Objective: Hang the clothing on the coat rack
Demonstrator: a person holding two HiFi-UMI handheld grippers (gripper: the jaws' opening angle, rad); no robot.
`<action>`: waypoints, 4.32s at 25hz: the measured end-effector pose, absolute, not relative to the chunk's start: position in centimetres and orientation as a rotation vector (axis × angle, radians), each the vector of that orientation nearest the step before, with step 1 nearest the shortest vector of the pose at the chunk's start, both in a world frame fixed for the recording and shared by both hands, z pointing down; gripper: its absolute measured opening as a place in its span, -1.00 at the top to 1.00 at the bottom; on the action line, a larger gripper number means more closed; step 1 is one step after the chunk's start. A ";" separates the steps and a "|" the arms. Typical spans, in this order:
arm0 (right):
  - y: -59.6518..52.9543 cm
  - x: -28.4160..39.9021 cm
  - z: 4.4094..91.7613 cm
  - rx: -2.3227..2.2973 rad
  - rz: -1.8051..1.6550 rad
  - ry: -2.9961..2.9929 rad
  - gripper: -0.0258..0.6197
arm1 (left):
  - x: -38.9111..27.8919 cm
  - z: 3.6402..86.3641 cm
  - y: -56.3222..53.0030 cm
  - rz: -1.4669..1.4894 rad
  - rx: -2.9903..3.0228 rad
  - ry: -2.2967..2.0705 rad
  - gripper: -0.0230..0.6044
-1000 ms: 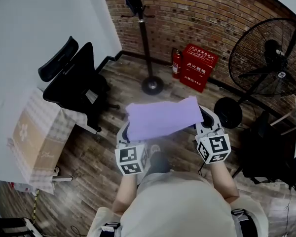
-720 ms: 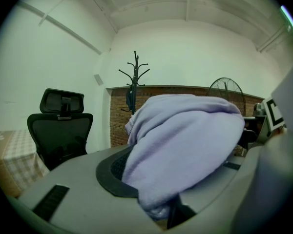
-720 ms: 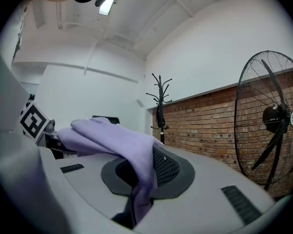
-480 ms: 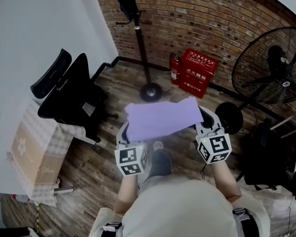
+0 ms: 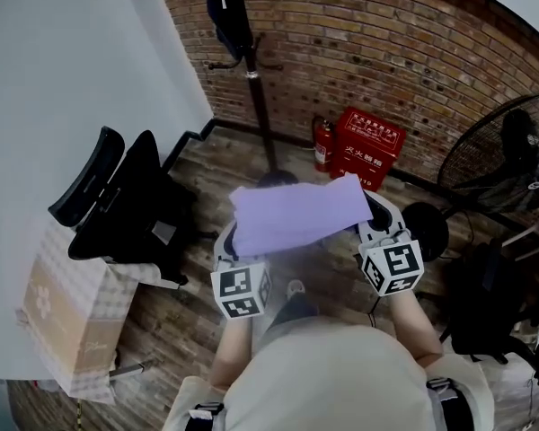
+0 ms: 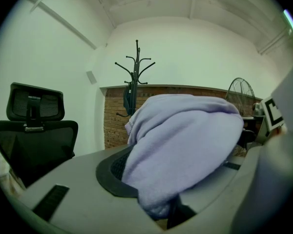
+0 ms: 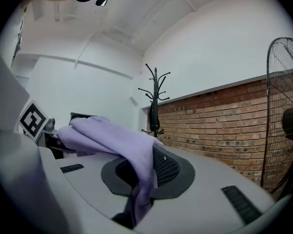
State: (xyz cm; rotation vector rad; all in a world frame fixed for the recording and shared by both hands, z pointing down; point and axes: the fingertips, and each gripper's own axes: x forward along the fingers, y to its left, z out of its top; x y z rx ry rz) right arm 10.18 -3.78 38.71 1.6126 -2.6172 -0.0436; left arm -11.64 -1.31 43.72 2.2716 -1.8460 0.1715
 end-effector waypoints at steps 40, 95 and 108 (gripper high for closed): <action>-32.0 6.1 36.3 1.622 -0.118 -2.683 0.85 | -15.8 42.6 -28.6 0.198 2.307 -1.876 0.49; -58.0 -1.4 53.0 1.006 0.150 -2.640 0.85 | -14.6 54.5 -50.1 0.487 1.964 -1.928 0.41; -52.7 -4.9 56.3 0.873 0.244 -2.682 0.85 | -11.3 55.8 -49.5 0.376 2.049 -1.850 0.35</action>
